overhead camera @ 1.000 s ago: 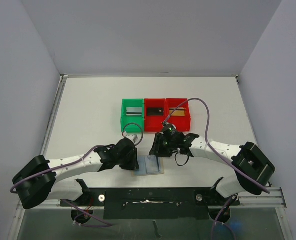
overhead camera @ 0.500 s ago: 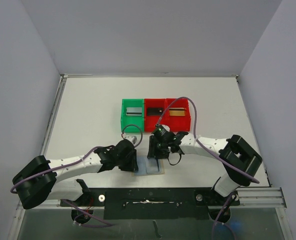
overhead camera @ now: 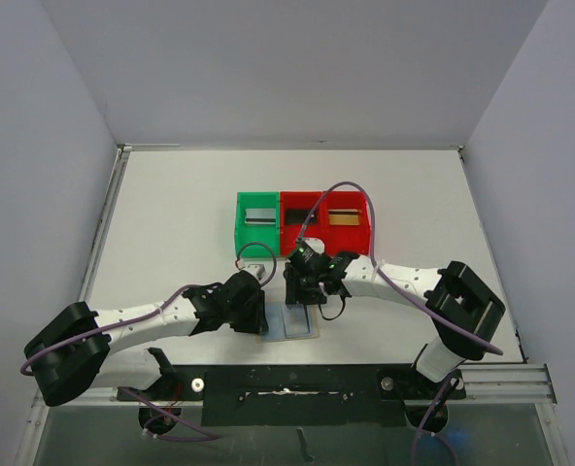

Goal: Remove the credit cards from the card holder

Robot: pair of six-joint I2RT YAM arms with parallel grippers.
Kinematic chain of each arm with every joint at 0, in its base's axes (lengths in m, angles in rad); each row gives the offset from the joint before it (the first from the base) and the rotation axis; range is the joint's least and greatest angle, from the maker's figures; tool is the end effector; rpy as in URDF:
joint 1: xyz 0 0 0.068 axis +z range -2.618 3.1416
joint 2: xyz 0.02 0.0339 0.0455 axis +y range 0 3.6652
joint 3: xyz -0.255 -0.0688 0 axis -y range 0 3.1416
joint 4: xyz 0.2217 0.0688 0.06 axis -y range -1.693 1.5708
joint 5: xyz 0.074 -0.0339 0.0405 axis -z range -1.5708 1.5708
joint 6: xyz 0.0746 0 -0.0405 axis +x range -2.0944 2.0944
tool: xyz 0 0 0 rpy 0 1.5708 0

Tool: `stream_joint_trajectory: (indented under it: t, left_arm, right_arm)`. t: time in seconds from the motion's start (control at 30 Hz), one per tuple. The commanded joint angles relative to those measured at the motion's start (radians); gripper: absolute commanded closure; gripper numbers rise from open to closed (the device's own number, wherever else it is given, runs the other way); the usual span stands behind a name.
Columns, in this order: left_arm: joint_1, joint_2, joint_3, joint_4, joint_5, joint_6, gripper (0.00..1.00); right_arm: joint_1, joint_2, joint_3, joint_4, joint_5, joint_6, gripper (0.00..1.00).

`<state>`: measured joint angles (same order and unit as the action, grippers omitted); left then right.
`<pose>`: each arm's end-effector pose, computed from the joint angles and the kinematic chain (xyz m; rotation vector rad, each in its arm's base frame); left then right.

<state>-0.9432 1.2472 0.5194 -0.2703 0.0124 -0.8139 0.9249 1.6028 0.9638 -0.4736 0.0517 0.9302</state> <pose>0.1313 -0.1826 0.1277 0.1805 2.7110 -0.6266 0.1882 0.2433 0.1511 0.0242 2.7871 0.4768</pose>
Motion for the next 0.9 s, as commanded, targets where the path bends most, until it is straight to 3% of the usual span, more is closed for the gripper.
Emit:
stream_joint_trajectory:
  t: [0.0,0.4,0.67,0.87]
  left_arm:
    - [-0.003,-0.009,-0.004,0.02,0.001,-0.009,0.77]
    - [-0.004,-0.01,-0.005,0.028,0.004,-0.008,0.77]
    - [-0.003,0.0,-0.005,0.039,0.006,-0.008,0.77]
    - [-0.003,0.002,-0.002,0.042,0.008,-0.008,0.77]
  right_arm:
    - [0.011,-0.012,0.039,-0.017,0.046,-0.015,0.53]
    - [0.018,0.076,0.049,-0.002,-0.004,-0.03,0.53]
    - [0.024,0.055,0.059,0.033,-0.049,-0.051,0.67]
    - [0.023,-0.007,0.041,0.073,-0.066,-0.036,0.69]
